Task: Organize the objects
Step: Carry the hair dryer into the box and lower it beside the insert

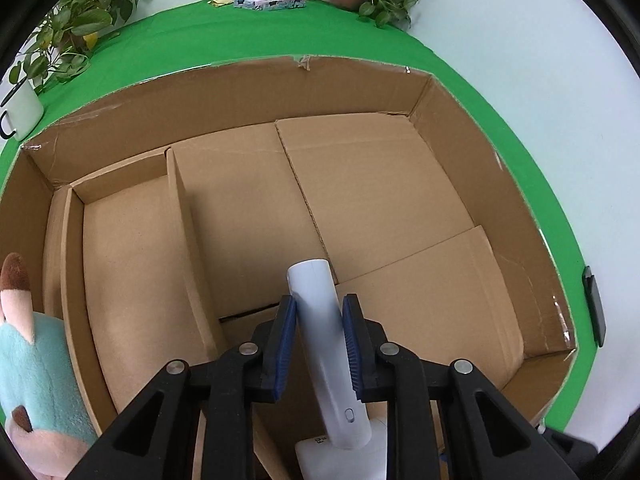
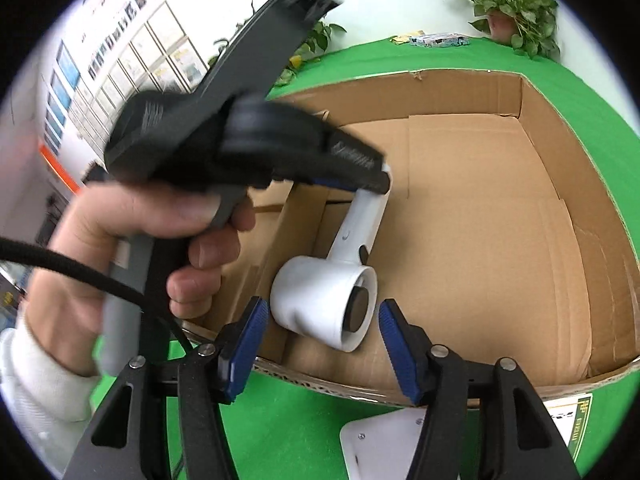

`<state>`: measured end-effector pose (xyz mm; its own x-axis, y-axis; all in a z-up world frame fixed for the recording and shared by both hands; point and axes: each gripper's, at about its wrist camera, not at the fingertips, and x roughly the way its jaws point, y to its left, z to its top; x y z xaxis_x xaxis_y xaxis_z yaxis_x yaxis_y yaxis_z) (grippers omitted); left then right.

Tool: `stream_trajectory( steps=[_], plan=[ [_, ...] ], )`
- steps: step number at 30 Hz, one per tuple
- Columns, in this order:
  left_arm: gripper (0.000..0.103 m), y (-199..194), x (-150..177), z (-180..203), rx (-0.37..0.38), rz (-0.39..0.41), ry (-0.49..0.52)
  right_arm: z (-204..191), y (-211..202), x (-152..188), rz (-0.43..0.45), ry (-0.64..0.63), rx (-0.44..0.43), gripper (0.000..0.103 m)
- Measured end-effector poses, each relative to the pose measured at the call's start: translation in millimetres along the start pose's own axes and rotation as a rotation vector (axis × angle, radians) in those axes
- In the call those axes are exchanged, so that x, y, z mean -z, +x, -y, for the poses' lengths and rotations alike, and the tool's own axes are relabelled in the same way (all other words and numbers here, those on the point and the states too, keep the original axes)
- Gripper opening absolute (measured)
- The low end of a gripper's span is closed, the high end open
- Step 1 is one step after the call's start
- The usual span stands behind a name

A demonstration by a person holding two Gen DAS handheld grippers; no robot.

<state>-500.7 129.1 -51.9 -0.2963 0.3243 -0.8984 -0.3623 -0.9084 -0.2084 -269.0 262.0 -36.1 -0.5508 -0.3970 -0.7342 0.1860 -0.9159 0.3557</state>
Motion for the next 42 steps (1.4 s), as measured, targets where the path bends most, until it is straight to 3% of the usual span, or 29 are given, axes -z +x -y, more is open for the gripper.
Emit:
stream_trajectory(
  steps=[8, 12, 15, 20, 28, 42],
  plan=[
    [0.021, -25.0, 2.3, -6.6, -0.012, 0.037, 0.008, 31.3, 16.5, -27.3, -0.037, 0.093, -0.052, 0.055],
    [0.022, -41.2, 4.8, -7.6, -0.005, 0.069, 0.011, 35.3, 43.8, -54.6, -0.078, 0.104, -0.011, 0.055],
    [0.022, -58.8, 11.2, -15.8, -0.042, 0.118, 0.003, 40.9, 68.1, -64.7, -0.134, 0.123, -0.01, 0.054],
    [0.022, -85.6, 35.8, -34.9, -0.074, 0.172, 0.003, 28.0, 86.7, -57.9, -0.186, 0.064, 0.019, 0.03],
    [0.022, -85.6, 62.9, -43.5, -0.081, 0.156, -0.004, 0.8, 86.8, -52.5, -0.219, -0.038, 0.065, 0.027],
    [0.022, -83.6, 81.6, -43.0, -0.076, 0.161, -0.023, 0.2, 86.9, -48.0, -0.275, 0.05, 0.089, 0.028]
  ],
)
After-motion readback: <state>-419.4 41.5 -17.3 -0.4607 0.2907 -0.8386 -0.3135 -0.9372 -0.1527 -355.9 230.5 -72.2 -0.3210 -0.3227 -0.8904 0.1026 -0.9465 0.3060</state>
